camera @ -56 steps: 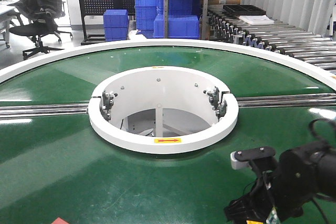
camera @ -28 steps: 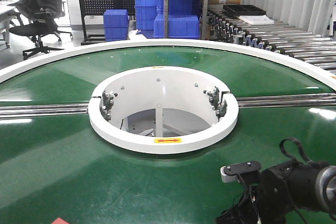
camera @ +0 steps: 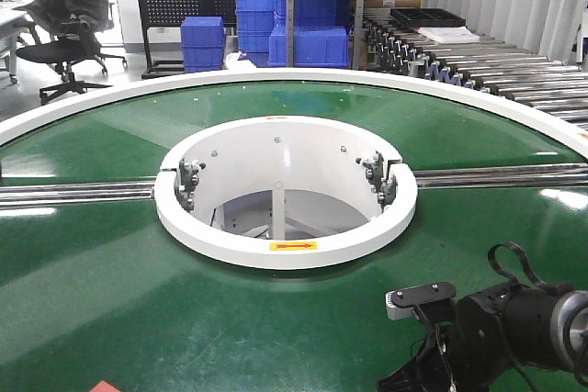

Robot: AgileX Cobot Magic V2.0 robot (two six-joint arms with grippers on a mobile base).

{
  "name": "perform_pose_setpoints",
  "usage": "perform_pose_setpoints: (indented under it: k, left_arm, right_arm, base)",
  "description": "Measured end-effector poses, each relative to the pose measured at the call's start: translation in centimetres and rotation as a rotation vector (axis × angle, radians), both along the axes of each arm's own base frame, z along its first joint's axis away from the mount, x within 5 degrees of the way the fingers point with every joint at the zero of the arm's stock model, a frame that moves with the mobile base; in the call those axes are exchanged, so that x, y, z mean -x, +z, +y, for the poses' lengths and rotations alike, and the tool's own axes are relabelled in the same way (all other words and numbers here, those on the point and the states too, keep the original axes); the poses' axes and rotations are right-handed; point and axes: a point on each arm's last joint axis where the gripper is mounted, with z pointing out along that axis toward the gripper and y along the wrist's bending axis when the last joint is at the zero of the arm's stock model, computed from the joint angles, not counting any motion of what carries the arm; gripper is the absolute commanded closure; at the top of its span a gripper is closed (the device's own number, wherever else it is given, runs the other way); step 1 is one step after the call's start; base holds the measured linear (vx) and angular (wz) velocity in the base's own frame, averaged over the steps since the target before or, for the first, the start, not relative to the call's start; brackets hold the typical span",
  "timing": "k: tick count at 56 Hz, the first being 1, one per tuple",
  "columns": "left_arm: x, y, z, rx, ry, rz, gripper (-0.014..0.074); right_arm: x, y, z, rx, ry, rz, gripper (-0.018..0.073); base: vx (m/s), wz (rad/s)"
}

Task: Pick red and yellow blocks into blue bin
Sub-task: 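Lower the right gripper over the yellow brick and close on it, then lower the left gripper over the red cube and close on it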

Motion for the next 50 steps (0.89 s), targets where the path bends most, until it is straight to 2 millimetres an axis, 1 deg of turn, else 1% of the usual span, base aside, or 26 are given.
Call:
perform_pose_setpoints:
  k: [7,13,20,27,31,41,50]
  left_arm:
    - [-1.6,-3.0,-0.3,-0.022,-0.017,0.232,0.0039]
    - [-3.8,-6.8,-0.6,-0.050,-0.039,0.478,0.0039]
    - [-5.9,-10.7,-1.1,-0.055,-0.078,0.675,0.0039]
    - [-7.6,-13.7,-1.8,-0.030,-0.139,0.781,0.0039]
    - [-8.2,-15.0,-2.2,-0.027,-0.181,0.813,0.0039]
    - [-9.4,-16.9,-2.6,-0.040,-0.243,0.834,0.0039]
    - [-10.5,-18.6,-2.6,-0.048,-0.233,0.841,0.0039]
  right_arm:
    - [0.0,0.0,0.0,0.000,0.000,0.000,0.0572]
    - [0.0,0.0,0.0,0.000,0.000,0.000,0.0572]
    - [0.0,0.0,0.0,0.000,0.001,0.000,0.0572]
    - [0.0,0.0,0.0,0.000,0.001,0.000,0.0570]
    - [0.0,0.0,0.0,0.000,0.001,0.000,0.0569]
    - [0.0,0.0,0.0,0.000,0.001,0.000,0.0570]
    - [0.0,0.0,0.0,0.000,0.001,0.000,0.0570]
  base:
    - [0.00,0.00]
    - [0.00,0.00]
    - [0.00,0.00]
    - [0.00,0.00]
    - [0.00,0.00]
    - [0.00,0.00]
    - [0.00,0.00]
